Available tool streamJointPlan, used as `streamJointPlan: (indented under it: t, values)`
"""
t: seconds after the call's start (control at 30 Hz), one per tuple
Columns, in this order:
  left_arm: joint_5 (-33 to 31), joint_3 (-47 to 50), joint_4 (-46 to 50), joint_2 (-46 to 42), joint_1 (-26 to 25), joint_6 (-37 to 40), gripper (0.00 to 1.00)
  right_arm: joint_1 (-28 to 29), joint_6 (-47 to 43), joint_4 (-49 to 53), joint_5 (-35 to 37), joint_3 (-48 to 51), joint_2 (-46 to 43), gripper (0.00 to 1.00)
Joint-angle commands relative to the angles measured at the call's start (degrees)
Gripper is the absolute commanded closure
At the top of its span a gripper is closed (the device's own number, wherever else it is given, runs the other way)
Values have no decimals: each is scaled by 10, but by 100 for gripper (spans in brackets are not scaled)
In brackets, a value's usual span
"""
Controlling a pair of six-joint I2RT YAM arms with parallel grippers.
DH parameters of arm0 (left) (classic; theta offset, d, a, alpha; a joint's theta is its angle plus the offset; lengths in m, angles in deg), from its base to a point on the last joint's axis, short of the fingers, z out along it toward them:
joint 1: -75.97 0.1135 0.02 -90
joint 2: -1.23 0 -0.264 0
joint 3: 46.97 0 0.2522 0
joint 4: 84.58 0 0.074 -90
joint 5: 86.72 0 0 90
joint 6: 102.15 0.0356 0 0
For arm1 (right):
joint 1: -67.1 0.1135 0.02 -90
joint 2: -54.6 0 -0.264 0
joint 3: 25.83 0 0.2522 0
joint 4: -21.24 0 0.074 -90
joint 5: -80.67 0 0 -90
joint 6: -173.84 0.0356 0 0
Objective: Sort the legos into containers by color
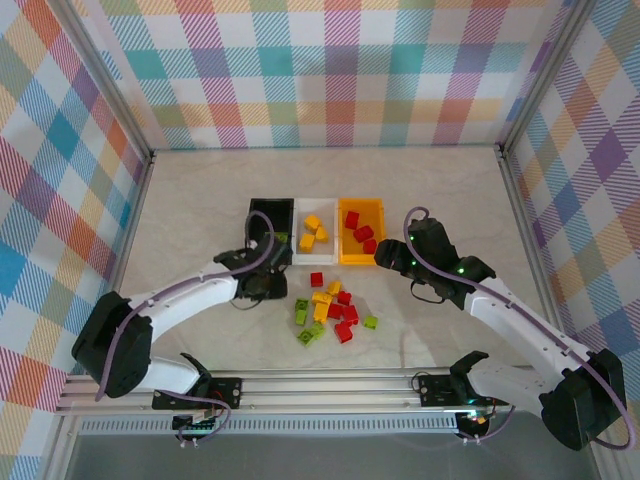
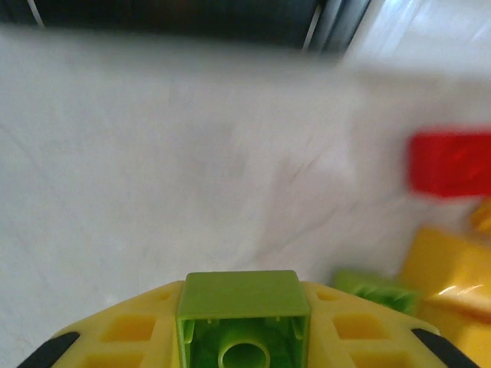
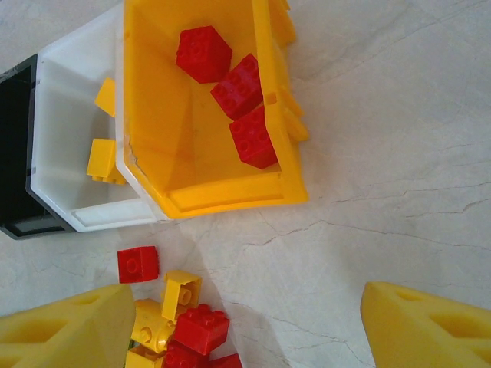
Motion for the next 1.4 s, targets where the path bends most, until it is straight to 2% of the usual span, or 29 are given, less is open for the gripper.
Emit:
streamJointPlan:
  t: [0.0,0.1,0.27,0.37,0.47,0.53,0.73,0.9,1.07,1.23,1.37]
  values:
    - [-36,-68,15,8,54,27,68,-5,4,0,5,9,-1,22]
    - [-38,-122,8,61,86,39,68,-5,3,4,5,9,0,22]
    - [-67,-207,7,162,98,52,67,-5,0,13,6,8,-5,22]
    - [-81,-247,9,214,108,51,64,-5,1,17,1,11,-10,22]
    - [-84,-286,15,247,114,48,56,-5,-3,22,-10,12,-9,22]
    - [-72,-308,16,252,114,47,46,-5,-6,25,-22,16,-7,22]
    - [-34,-328,11,197,97,38,22,-3,-27,28,-80,35,5,23]
    - [-9,-296,2,113,41,38,6,41,-27,45,-94,49,32,25]
    - [14,-199,-10,25,-15,23,1,108,-9,51,-91,72,70,27]
    - [24,-79,-27,-61,-30,-12,0,164,1,42,-75,73,110,31]
    - [17,-19,-13,-106,-31,-26,0,180,7,45,-62,66,150,33]
